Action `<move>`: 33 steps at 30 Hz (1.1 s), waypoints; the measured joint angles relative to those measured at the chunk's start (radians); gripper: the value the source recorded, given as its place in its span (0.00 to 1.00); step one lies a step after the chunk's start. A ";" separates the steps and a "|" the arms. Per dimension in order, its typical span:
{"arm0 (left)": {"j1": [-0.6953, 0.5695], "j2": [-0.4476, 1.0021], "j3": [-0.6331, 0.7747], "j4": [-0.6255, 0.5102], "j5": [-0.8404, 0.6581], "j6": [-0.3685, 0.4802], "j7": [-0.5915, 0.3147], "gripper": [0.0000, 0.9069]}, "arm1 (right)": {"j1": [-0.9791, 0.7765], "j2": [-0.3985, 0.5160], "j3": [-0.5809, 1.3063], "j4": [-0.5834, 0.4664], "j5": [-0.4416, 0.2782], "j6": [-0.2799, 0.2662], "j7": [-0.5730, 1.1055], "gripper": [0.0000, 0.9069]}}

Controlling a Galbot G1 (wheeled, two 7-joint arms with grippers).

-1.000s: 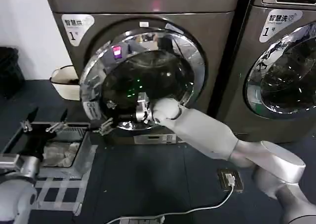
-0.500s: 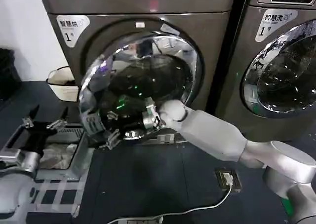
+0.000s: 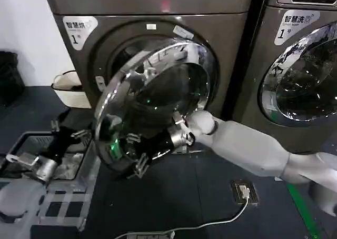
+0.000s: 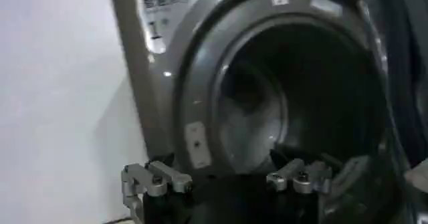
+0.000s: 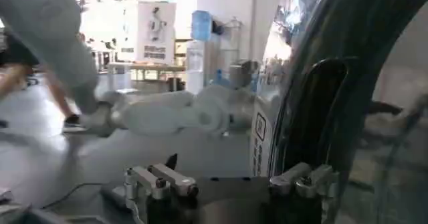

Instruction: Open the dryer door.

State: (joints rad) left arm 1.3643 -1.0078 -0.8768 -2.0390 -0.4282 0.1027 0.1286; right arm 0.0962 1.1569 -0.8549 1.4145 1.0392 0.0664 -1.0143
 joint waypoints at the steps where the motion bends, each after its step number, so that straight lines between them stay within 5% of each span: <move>1: -0.001 0.010 0.010 0.004 -0.006 -0.006 0.009 1.00 | 0.003 -0.012 -0.005 0.012 0.005 -0.001 -0.013 1.00; 17: 0.015 0.190 0.147 0.023 -0.060 -0.171 0.174 1.00 | 0.053 -0.204 -0.052 0.158 0.042 0.022 -0.149 1.00; 33: -0.011 0.265 0.240 -0.030 0.016 -0.246 0.266 1.00 | 0.039 -0.380 -0.051 0.226 0.016 0.039 -0.239 1.00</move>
State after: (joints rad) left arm 1.3536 -0.7425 -0.6366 -2.0688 -0.4118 -0.1431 0.3950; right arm 0.1348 0.7773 -0.9063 1.6404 1.0555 0.1059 -1.2532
